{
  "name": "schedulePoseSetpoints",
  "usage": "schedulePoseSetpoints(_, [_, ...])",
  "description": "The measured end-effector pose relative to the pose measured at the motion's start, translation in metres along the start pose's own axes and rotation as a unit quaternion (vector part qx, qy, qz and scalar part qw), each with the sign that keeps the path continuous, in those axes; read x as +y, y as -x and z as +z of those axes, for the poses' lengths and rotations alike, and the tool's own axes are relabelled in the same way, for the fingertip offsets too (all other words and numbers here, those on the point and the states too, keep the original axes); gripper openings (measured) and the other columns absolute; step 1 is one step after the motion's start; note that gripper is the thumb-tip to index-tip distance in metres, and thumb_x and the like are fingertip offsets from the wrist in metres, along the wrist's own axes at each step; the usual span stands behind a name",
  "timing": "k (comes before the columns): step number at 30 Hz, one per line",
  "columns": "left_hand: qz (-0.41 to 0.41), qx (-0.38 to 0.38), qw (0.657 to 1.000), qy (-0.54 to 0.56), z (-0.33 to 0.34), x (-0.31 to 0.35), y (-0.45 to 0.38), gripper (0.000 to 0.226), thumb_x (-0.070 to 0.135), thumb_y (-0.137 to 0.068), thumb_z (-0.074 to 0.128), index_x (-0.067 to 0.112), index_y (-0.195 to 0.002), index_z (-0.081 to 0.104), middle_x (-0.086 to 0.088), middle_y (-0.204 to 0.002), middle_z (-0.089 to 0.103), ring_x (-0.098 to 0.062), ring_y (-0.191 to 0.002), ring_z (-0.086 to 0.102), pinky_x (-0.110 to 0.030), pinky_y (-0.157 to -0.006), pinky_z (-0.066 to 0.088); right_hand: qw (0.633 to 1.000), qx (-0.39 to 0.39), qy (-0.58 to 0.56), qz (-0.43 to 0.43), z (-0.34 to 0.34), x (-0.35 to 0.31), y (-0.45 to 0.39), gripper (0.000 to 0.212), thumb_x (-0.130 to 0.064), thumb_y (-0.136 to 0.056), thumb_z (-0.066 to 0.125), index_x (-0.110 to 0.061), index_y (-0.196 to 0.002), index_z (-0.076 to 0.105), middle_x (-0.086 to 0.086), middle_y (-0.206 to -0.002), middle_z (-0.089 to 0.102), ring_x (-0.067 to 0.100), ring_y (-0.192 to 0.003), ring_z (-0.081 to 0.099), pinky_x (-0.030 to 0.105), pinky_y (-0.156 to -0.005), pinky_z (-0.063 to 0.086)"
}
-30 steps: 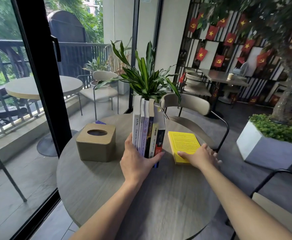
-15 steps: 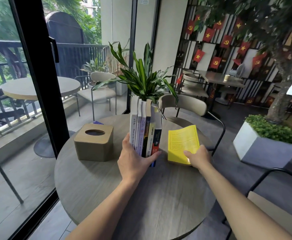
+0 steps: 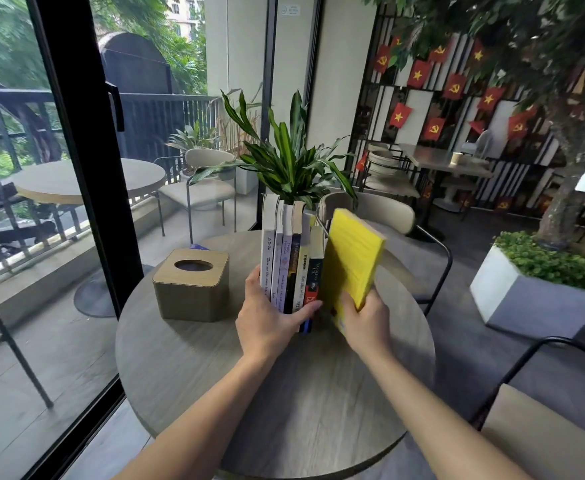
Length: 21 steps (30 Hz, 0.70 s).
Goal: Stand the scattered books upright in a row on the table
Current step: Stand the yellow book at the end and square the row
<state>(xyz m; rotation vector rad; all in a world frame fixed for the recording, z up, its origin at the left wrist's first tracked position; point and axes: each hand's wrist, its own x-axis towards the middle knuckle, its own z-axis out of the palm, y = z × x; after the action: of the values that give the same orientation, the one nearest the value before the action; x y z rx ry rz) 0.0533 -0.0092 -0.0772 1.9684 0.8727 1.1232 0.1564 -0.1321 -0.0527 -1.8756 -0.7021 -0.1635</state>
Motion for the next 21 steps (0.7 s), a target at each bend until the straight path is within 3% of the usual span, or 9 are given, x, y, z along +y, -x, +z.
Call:
schedulePoseSetpoints(5, [-0.003, -0.061, 0.998, 0.029, -0.015, 0.002, -0.012, 0.104, 0.079, -0.051, 0.078, 0.031, -0.133, 0.034, 0.015, -0.114, 0.061, -0.006, -0.099, 0.063, -0.032, -0.082, 0.057, 0.999, -0.031, -0.011, 0.025, 0.019, -0.001, 0.004, 0.043, -0.016, -0.098, 0.053, -0.013, -0.14, 0.044, 0.008, -0.126, 0.062, 0.022, -0.112, 0.06, 0.023, -0.087, 0.042])
schedulePoseSetpoints(9, [-0.002, -0.115, 0.993, 0.017, -0.03, 0.007, -0.028, 0.104, 0.079, -0.049, 0.078, 0.03, -0.132, 0.041, 0.02, -0.111, 0.06, -0.004, -0.099, 0.062, -0.028, -0.082, 0.053, 0.983, -0.171, -0.012, 0.068, 0.022, -0.005, -0.001, 0.058, -0.012, -0.097, 0.051, -0.028, -0.146, 0.024, 0.003, -0.133, 0.056, 0.024, -0.118, 0.056, 0.034, -0.097, 0.046])
schedulePoseSetpoints(10, [-0.003, -0.132, 0.991, 0.005, -0.032, 0.008, -0.032, 0.104, 0.079, -0.048, 0.078, 0.029, -0.132, 0.042, 0.019, -0.11, 0.06, -0.005, -0.098, 0.062, -0.029, -0.081, 0.052, 0.977, -0.203, -0.015, 0.065, 0.021, -0.008, 0.0, 0.062, -0.012, -0.095, 0.053, -0.03, -0.145, 0.021, 0.001, -0.133, 0.055, 0.023, -0.117, 0.055, 0.034, -0.097, 0.045])
schedulePoseSetpoints(13, [0.038, -0.154, 0.981, -0.11, -0.038, 0.012, -0.042, 0.108, 0.089, -0.047, 0.067, 0.023, -0.13, 0.045, 0.009, -0.113, 0.06, -0.012, -0.102, 0.058, -0.033, -0.083, 0.053, 0.966, -0.259, 0.003, 0.016, 0.02, -0.012, 0.001, 0.08, -0.013, -0.087, 0.066, -0.028, -0.148, 0.016, -0.01, -0.128, 0.049, 0.01, -0.117, 0.048, 0.017, -0.092, 0.036])
schedulePoseSetpoints(16, [0.119, -0.117, 0.939, -0.302, -0.045, 0.014, -0.052, 0.121, 0.102, -0.044, 0.045, 0.018, -0.131, 0.049, -0.004, -0.131, 0.05, -0.026, -0.123, 0.04, -0.044, -0.102, 0.041, 0.969, -0.248, -0.012, -0.011, 0.027, -0.007, 0.001, 0.099, -0.021, -0.073, 0.083, -0.025, -0.148, 0.018, -0.012, -0.132, 0.047, 0.008, -0.122, 0.046, -0.004, -0.083, 0.03])
schedulePoseSetpoints(18, [0.127, -0.152, 0.912, -0.359, -0.054, 0.013, -0.06, 0.128, 0.103, -0.041, 0.041, 0.024, -0.142, 0.04, -0.009, -0.154, 0.025, -0.033, -0.141, 0.014, -0.054, -0.113, 0.023, 0.973, -0.226, -0.037, -0.011, 0.032, -0.006, 0.002, 0.108, -0.029, -0.063, 0.09, -0.025, -0.146, 0.021, -0.012, -0.136, 0.048, 0.005, -0.123, 0.046, -0.002, -0.084, 0.033])
schedulePoseSetpoints(21, [0.107, -0.243, 0.897, -0.353, -0.068, 0.003, -0.076, 0.132, 0.102, -0.037, 0.048, 0.038, -0.151, 0.026, -0.004, -0.163, -0.009, -0.032, -0.146, -0.02, -0.068, -0.113, 0.003, 0.98, -0.19, -0.06, -0.02, 0.038, -0.004, 0.001, 0.108, -0.034, -0.057, 0.093, -0.028, -0.142, 0.026, -0.01, -0.134, 0.052, 0.005, -0.124, 0.05, 0.002, -0.086, 0.039])
